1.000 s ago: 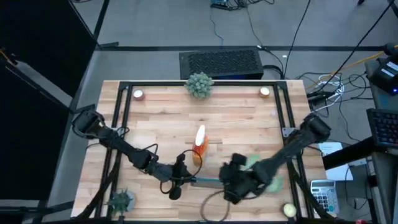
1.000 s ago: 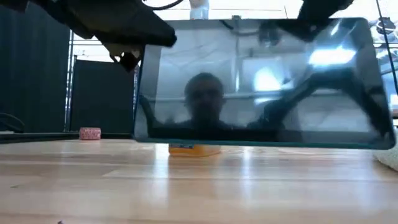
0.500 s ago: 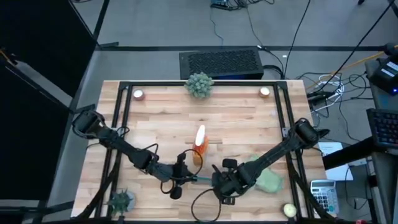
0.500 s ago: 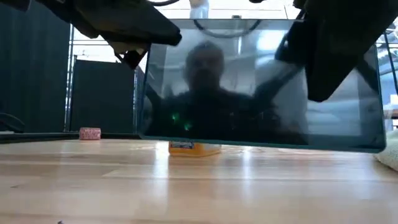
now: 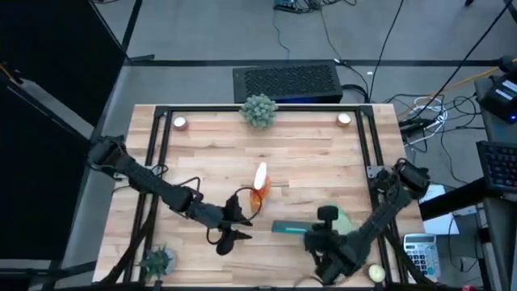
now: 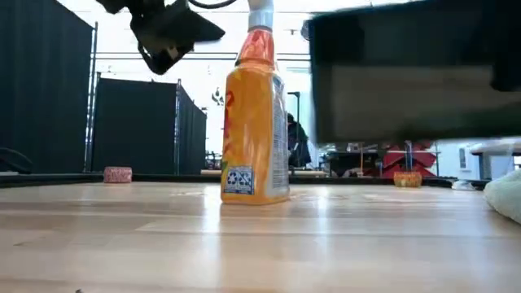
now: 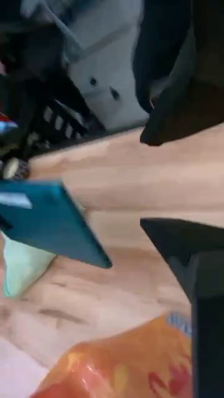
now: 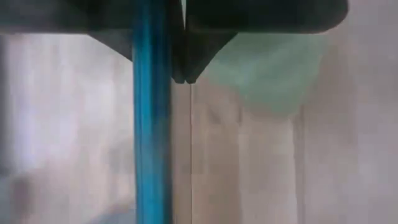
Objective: Apply microfiber cloth
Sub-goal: Spray the back of the tablet
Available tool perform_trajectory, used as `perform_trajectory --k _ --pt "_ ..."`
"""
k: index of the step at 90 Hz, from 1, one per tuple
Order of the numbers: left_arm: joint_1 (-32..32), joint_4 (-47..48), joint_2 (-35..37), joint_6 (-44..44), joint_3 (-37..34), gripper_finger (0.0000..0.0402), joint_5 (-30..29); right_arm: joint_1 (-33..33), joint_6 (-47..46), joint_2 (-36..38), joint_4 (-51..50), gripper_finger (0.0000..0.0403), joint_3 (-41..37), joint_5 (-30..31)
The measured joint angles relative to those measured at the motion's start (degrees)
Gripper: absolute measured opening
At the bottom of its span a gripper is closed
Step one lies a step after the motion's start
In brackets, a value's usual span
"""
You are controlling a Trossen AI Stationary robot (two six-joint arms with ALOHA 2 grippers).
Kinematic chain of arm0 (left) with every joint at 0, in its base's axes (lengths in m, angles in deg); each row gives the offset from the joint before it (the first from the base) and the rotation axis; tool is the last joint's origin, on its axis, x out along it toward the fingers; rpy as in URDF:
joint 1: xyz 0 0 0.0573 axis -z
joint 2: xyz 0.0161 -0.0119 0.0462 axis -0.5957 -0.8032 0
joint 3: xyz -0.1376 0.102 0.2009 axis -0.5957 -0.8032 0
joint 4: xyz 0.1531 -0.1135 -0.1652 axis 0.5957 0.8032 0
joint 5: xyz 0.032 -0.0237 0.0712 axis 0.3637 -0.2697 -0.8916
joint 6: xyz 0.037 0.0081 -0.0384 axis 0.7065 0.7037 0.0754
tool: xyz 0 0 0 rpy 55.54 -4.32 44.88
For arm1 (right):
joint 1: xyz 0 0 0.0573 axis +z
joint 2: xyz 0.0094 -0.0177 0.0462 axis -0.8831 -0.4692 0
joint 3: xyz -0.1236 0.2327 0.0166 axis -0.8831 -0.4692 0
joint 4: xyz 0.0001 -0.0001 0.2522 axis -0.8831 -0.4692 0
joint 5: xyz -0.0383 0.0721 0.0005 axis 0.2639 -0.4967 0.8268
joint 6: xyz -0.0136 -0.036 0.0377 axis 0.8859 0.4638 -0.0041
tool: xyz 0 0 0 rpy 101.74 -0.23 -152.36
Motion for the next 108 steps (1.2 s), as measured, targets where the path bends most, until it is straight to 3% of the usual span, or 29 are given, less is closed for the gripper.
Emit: perform_trajectory --k 10,28,44,72,85,108 --pt "-2.0 -0.9 0.9 -6.0 0.0 0.0224 -0.5 0.6 2.5 -1.0 0.7 0.0006 0.2 11.1" --pt "-3.8 -5.2 0.3 -14.1 0.0 0.0228 -0.7 0.1 7.9 -1.2 1.5 0.0006 0.1 23.5" --pt "-3.2 -7.5 0.0 -19.0 -0.1 0.0228 -0.8 0.0 15.8 -1.2 0.4 0.0006 0.1 28.2" --pt "0.0 -16.8 -0.1 -26.4 -0.2 0.0228 -11.1 -2.0 23.6 -1.0 -0.5 0.0006 0.1 37.4" --pt "0.3 -20.7 -0.2 -30.3 -0.2 0.0228 -17.4 -4.4 31.4 -1.1 0.9 0.0005 0.2 43.1" --pt "0.9 -22.9 -0.2 -33.3 -0.2 0.0228 -20.6 -9.2 45.1 -1.2 9.4 0.0007 0.2 48.7"
